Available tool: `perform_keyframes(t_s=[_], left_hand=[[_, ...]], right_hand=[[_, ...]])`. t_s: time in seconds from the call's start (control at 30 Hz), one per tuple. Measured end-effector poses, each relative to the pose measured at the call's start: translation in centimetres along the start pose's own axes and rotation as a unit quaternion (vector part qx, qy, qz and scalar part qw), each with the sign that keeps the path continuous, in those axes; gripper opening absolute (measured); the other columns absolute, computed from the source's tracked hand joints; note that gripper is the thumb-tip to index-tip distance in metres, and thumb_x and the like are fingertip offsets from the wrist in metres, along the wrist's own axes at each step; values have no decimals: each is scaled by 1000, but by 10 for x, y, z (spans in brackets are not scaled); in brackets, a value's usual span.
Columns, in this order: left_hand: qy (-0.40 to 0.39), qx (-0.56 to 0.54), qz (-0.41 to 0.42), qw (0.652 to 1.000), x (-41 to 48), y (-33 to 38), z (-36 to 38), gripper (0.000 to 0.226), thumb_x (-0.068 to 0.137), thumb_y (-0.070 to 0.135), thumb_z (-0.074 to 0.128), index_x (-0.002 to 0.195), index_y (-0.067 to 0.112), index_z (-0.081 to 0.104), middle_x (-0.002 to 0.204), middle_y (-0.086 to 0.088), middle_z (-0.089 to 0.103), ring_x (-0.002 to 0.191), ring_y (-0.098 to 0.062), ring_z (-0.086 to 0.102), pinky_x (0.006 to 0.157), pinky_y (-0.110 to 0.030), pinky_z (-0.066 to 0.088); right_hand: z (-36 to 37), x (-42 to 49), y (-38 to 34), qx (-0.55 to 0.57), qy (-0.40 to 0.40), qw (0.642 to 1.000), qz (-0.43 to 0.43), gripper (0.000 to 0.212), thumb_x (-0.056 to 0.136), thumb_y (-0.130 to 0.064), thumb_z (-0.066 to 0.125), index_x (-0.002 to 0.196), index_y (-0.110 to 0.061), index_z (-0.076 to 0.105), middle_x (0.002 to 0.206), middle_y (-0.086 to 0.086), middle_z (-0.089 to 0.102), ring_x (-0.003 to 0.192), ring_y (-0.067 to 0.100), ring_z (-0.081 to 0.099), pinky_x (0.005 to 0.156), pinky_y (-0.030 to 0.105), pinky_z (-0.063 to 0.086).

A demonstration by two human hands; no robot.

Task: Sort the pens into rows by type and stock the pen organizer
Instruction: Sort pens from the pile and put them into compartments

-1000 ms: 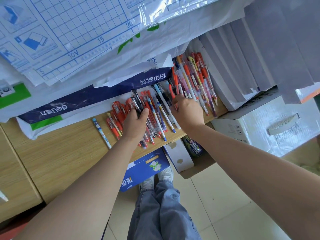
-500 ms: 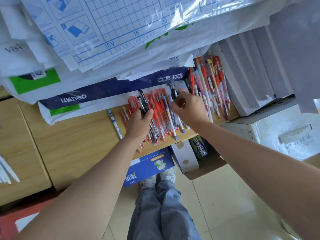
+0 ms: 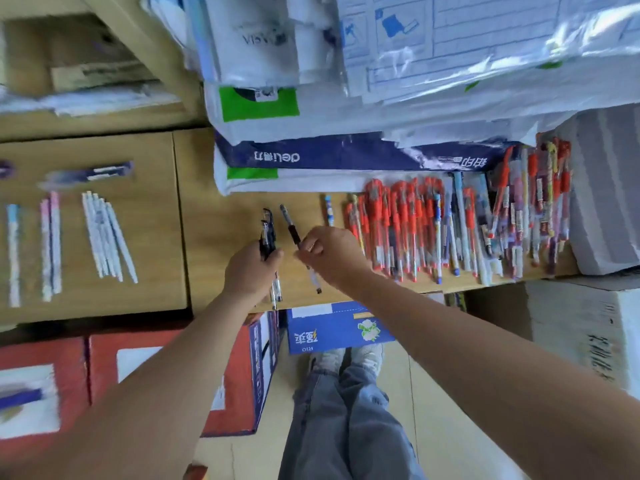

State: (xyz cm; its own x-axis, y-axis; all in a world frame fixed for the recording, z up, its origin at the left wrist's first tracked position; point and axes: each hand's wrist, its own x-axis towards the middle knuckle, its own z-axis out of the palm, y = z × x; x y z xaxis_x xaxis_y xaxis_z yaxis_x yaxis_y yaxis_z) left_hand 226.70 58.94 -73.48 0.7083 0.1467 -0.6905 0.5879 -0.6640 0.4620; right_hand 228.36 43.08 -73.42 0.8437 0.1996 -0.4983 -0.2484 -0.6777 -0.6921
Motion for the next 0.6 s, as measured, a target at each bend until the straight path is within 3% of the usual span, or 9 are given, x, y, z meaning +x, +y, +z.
perform_keyframes(t_s=[0.2, 0.3, 0.4, 0.6], left_hand=[[110, 56, 19, 992, 12, -26, -9, 28, 91, 35, 60, 92, 7, 57, 91, -10, 65, 84, -29, 59, 65, -31, 35], [159, 65, 26, 985, 12, -31, -8, 36, 83, 42, 68, 100, 12, 58, 97, -6, 63, 91, -26, 60, 69, -30, 37], [195, 81, 50, 976, 2, -32, -11, 45, 81, 40, 71, 112, 12, 53, 112, -9, 55, 100, -28, 56, 72, -33, 40], [177, 94, 83, 976, -7, -44, -17, 39, 86, 34, 67, 118, 16, 52, 114, -9, 53, 91, -26, 59, 67, -30, 43]], right_hand=[[41, 16, -16, -43, 37, 998, -3, 9, 86, -17, 65, 87, -8, 67, 81, 8, 72, 71, 23, 66, 68, 38, 57], [46, 18, -18, -44, 54, 998, 3, 25, 85, -34, 68, 91, -11, 61, 79, 6, 69, 70, 24, 63, 61, 35, 52], [47, 19, -18, -48, 64, 997, 11, 20, 85, -28, 68, 95, -13, 60, 79, 1, 67, 73, 22, 63, 62, 32, 51], [53, 20, -22, -6, 59, 998, 25, 11, 82, -13, 68, 92, -13, 63, 77, 2, 70, 71, 20, 66, 68, 36, 55]])
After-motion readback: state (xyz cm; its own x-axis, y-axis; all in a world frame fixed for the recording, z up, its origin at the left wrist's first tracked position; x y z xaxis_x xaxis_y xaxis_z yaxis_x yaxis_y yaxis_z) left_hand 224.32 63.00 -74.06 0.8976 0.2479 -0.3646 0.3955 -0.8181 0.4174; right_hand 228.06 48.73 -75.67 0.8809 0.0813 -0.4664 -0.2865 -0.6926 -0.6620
